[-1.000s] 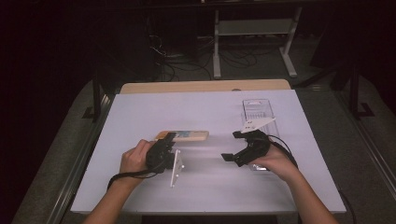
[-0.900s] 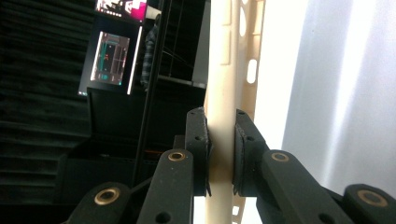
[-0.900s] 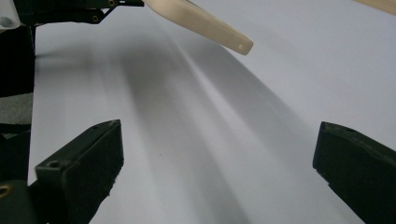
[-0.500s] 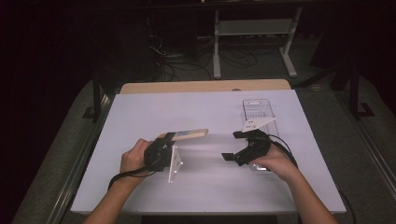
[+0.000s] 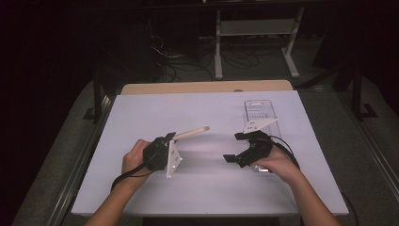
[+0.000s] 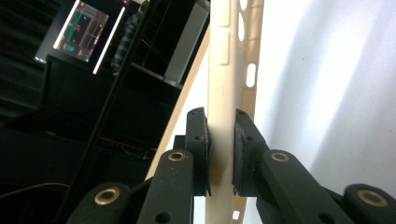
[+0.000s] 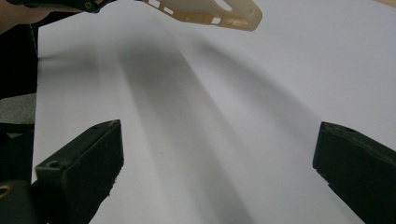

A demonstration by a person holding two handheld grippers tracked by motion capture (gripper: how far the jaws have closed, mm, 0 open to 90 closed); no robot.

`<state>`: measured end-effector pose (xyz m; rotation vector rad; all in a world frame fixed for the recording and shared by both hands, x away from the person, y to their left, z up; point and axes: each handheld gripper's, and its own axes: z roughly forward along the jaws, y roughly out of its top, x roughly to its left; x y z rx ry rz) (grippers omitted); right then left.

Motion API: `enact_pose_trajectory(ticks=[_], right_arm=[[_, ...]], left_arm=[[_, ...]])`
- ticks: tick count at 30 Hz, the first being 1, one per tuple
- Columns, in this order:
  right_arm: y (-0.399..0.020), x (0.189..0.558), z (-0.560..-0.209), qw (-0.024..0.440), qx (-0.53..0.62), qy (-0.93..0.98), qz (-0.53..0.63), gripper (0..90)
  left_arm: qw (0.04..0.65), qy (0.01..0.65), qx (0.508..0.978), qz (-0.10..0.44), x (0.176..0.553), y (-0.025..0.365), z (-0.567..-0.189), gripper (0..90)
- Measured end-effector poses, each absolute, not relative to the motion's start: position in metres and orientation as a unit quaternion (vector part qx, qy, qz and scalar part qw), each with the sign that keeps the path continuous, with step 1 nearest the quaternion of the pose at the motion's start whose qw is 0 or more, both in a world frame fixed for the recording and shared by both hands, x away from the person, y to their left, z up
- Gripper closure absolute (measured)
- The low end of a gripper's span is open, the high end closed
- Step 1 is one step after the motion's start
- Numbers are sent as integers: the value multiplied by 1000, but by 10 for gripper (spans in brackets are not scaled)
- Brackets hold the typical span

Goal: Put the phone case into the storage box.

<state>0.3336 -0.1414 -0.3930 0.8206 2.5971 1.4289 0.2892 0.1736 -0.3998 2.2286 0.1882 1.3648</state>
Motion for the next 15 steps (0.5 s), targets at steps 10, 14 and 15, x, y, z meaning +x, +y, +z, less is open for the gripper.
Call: enact_pose_trajectory(ticks=[10,14,15], right_arm=[[-141,334,-393,29,266,845,462,14],[-141,334,-393,29,266,846,461,15],[-141,334,-393,30,266,846,461,15]], left_arm=[[276,93,828,479,293,179,-395,792],[286,105,829,469,294,180,-395,792],[287,107,830,466,294,180,-394,791]])
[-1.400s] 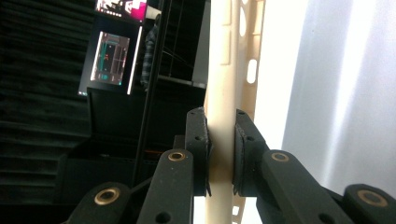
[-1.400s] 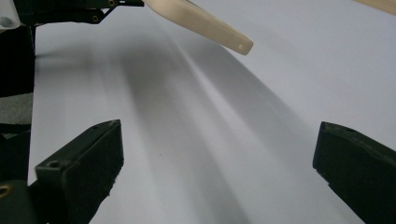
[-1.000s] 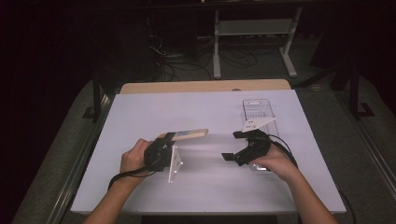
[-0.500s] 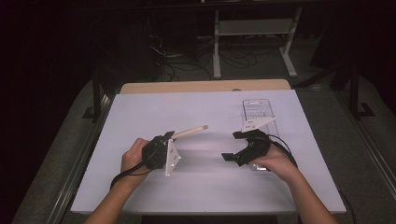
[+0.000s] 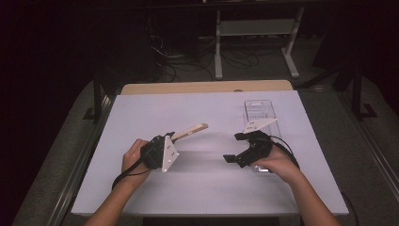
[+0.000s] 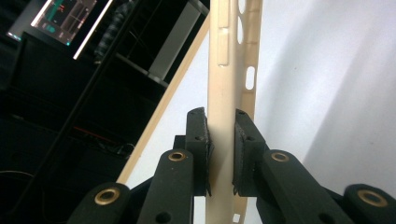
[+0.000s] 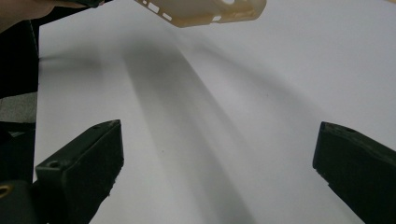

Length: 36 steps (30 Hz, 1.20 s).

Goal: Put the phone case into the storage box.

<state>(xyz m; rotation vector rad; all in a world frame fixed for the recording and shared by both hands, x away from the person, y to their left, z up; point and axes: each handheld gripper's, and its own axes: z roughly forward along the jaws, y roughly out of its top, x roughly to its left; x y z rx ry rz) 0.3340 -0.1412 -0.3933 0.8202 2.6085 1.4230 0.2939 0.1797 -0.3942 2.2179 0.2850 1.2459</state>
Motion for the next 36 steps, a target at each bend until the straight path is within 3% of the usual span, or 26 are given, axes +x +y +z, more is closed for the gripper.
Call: enact_pose_trajectory(ticks=[36], right_arm=[[-146,337,-393,11,274,840,469,12]], left_arm=[[384,231,825,344,310,196,-386,791]])
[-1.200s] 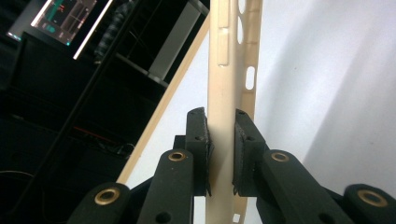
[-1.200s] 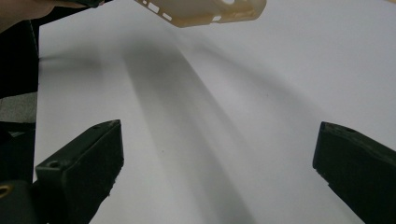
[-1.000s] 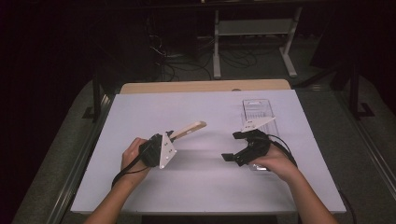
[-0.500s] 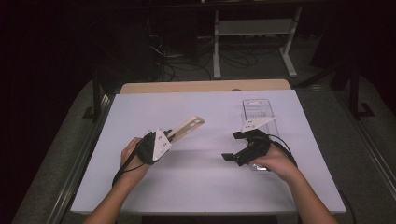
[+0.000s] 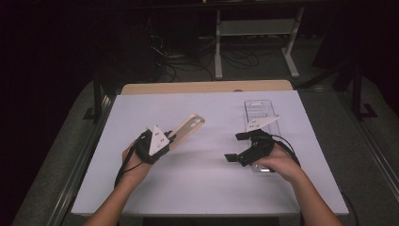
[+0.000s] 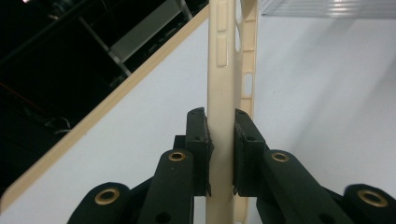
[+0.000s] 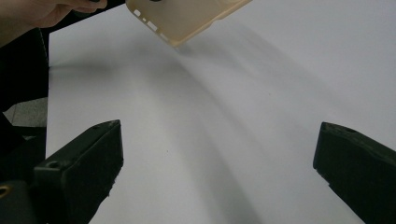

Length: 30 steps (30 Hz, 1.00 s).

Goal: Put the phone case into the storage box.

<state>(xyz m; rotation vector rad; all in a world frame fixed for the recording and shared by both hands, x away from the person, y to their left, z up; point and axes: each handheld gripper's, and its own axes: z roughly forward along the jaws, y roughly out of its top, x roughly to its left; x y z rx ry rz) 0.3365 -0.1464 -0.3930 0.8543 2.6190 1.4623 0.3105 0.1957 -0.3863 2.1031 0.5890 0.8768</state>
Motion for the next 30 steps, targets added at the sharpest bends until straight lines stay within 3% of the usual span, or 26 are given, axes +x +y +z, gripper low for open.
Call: enact_pose_trajectory(ticks=[17,30], right_arm=[[-147,337,-391,18,280,841,463,50],[-134,339,-380,27,278,844,459,32]], left_arm=[[422,286,812,284,314,197,-384,792],[417,292,809,292,315,199,-383,792]])
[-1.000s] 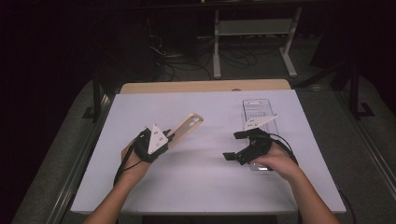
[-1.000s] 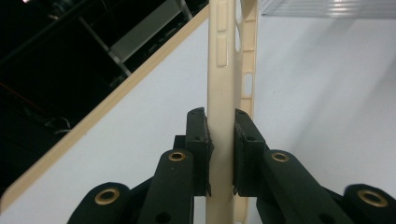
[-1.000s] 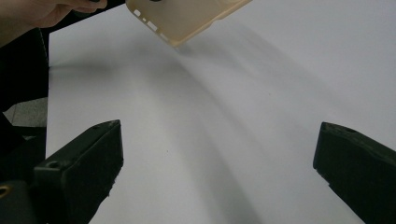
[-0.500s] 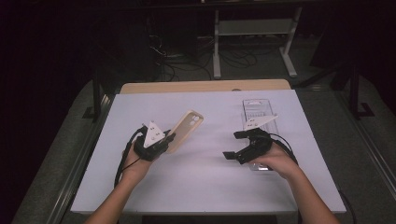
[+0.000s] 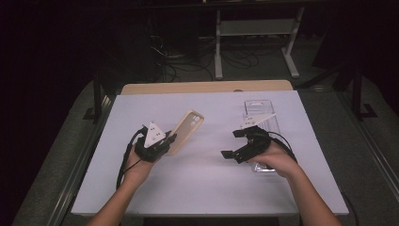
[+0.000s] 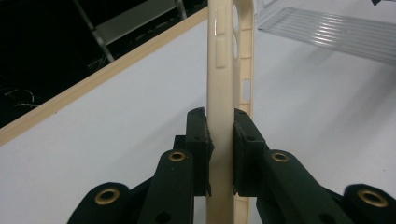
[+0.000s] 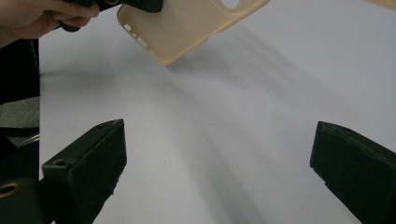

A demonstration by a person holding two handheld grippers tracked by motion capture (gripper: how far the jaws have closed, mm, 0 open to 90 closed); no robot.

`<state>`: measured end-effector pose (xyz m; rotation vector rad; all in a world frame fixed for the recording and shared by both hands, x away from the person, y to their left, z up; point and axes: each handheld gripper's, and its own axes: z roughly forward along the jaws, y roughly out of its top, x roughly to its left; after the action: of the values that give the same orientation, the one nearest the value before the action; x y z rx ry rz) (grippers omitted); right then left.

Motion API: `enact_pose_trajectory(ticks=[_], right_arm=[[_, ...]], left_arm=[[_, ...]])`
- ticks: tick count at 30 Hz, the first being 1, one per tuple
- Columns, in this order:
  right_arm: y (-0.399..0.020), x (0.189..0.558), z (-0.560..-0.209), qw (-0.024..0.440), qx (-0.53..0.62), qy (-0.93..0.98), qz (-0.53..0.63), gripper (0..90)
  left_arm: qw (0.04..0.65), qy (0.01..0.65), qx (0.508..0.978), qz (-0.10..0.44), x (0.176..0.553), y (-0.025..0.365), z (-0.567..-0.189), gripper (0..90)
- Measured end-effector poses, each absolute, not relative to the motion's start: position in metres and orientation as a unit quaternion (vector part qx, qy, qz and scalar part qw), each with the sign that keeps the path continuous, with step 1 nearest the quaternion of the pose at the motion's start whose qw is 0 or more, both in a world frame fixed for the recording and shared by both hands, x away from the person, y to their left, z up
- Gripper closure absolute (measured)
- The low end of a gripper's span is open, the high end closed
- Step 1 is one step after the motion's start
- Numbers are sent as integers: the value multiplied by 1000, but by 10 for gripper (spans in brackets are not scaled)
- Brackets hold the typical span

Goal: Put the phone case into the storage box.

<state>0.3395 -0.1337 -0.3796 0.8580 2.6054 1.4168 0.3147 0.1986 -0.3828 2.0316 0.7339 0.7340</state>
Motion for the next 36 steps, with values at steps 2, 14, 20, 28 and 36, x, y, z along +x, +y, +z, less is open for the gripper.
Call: enact_pose_trajectory(ticks=[2,14,20,28,36], right_arm=[[-131,342,-379,25,281,843,458,32],[-114,355,-373,19,290,834,470,19],[-102,361,-374,14,294,831,473,17],[-83,370,-376,9,285,832,476,16],[-65,377,-379,4,284,835,472,16]], left_arm=[[418,296,808,291,315,199,-382,791],[428,305,798,294,316,197,-382,792],[426,313,794,300,317,201,-381,792],[430,323,786,305,318,205,-381,792],[429,325,784,310,318,207,-381,792]])
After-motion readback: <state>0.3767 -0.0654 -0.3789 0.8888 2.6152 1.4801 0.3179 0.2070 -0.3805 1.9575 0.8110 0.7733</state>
